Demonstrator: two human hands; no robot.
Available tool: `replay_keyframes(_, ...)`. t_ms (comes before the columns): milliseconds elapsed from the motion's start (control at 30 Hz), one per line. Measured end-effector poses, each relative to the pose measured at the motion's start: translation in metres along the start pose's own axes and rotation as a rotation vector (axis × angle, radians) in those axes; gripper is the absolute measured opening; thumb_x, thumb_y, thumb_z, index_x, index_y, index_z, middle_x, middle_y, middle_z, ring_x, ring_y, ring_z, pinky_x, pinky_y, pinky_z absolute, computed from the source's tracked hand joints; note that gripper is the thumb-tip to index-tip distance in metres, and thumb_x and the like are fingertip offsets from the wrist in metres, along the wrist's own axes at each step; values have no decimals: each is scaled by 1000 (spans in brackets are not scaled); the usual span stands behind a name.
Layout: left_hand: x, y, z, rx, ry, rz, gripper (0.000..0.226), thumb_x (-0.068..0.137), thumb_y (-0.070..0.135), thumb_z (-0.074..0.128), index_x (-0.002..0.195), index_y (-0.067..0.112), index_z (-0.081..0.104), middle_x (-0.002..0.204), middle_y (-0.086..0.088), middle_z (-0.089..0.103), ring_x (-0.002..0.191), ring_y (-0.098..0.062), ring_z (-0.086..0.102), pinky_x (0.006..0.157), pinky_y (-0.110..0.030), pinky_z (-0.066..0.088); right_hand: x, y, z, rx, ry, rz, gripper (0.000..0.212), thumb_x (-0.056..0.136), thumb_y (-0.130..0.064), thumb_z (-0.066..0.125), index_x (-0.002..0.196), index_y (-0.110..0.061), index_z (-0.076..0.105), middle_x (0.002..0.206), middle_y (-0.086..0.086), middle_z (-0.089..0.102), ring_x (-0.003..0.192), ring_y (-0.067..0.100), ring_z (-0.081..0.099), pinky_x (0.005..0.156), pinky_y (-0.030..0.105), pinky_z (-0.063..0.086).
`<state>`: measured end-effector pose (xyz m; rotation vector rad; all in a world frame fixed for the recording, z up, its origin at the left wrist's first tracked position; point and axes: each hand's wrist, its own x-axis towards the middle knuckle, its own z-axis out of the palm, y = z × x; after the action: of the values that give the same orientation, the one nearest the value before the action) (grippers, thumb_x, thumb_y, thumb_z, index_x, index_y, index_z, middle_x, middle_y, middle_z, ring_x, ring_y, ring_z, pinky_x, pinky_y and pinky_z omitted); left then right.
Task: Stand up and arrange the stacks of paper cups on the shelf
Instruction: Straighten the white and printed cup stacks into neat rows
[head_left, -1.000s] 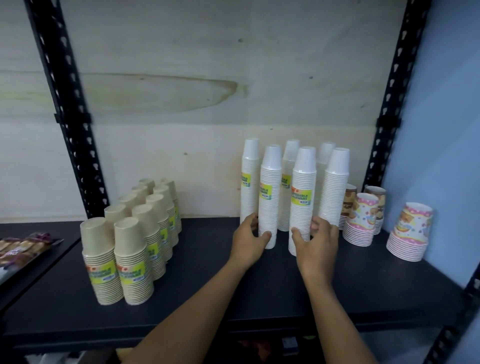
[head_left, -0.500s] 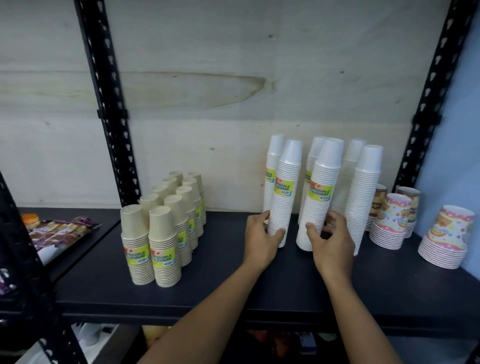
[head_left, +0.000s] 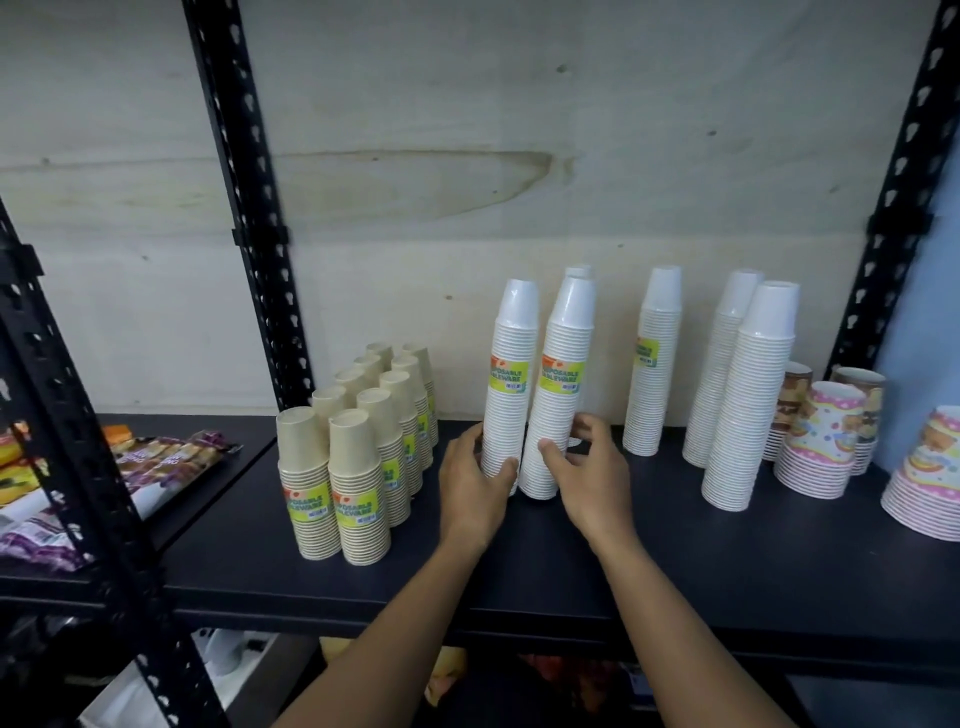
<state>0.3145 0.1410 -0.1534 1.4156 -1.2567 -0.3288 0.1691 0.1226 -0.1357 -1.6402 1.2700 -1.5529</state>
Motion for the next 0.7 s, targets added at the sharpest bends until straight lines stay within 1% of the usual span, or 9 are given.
replay_keyframes(133,-5,-6,-3,-8,20,-26,58,86,28,77,139,25,54,131,7,58,116,-9,57,103,-38,50,-4,0,6,-6,-34,-23,48,89,-25,76,130,-22,53,121,-12,63,95,4,68,75,12,50)
replay_keyframes(233,-6,-7,-4,-26,14,-53,59,84,31,79,137,25,53,130,7,59,115,-8,59,102,-38,51,-8,1,6,-11,-75,-2,51,88,-27,76,132,-26,50,112,-18,62,96,1,66,77,17,52)
replay_keyframes(300,-6,-7,-5,-33,15,-70,59,83,31,81,135,24,53,129,6,59,113,-8,59,102,-37,51,-12,5,6,-33,-122,18,58,86,-27,79,135,-27,47,110,-19,61,99,2,65,80,18,52)
replay_keyframes(367,-5,-7,-6,-32,8,-88,63,82,32,82,137,22,52,129,5,58,113,-8,59,102,-36,51,-14,10,6,-65,-169,35,64,84,-27,81,137,-25,45,117,-14,61,103,5,65,78,14,48)
replay_keyframes(467,-4,-7,-9,-40,-9,-125,66,83,34,81,141,21,52,131,3,57,112,-8,58,102,-34,50,-12,13,7,-101,-187,41,62,87,-20,77,139,-21,45,128,-7,62,106,8,65,76,10,46)
replay_keyframes(533,-4,-7,-10,-31,-34,-128,66,81,36,81,140,23,54,131,2,58,111,-7,58,102,-34,50,-12,13,8,-104,-217,40,62,90,-18,73,143,-22,42,133,-6,61,113,8,63,84,15,49)
replay_keyframes(600,-5,-9,-10,-14,-61,-120,69,75,38,78,139,29,52,131,4,59,116,-10,57,103,-40,50,-11,14,8,-99,-249,47,64,92,-17,68,147,-23,38,137,-7,59,118,8,61,92,22,50)
replay_keyframes(700,-4,-12,-10,-22,-76,-130,69,75,28,72,140,32,51,133,6,59,122,-13,57,105,-45,50,-9,15,9,-92,-281,61,65,92,-17,66,149,-23,35,138,-9,58,118,6,59,91,19,47)
